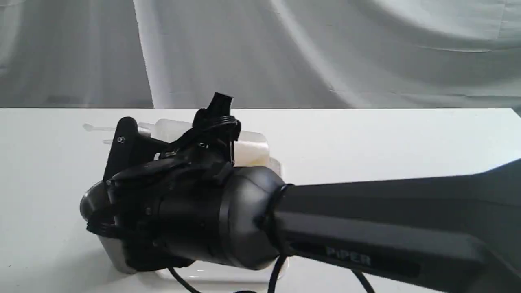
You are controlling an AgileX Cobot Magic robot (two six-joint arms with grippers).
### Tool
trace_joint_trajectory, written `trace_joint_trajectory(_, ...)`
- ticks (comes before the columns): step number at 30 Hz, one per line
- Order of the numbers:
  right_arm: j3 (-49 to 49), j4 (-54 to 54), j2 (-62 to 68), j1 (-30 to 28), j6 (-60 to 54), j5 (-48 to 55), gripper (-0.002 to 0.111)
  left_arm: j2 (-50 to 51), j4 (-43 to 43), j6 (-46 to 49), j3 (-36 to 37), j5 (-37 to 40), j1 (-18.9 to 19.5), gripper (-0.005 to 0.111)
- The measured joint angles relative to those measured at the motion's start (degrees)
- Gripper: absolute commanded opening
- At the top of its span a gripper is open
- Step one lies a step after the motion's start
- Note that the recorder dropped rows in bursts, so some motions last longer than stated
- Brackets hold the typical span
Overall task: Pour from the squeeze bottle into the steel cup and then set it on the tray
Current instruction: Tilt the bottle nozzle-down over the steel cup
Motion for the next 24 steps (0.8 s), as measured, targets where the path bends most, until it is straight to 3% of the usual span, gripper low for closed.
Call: trace_joint_trajectory(24,0.0,-3.4,0.0,1.3,0.3,6.1,0.042,0.0,0.0,0.0,0.0,0.0,0.0,0.008)
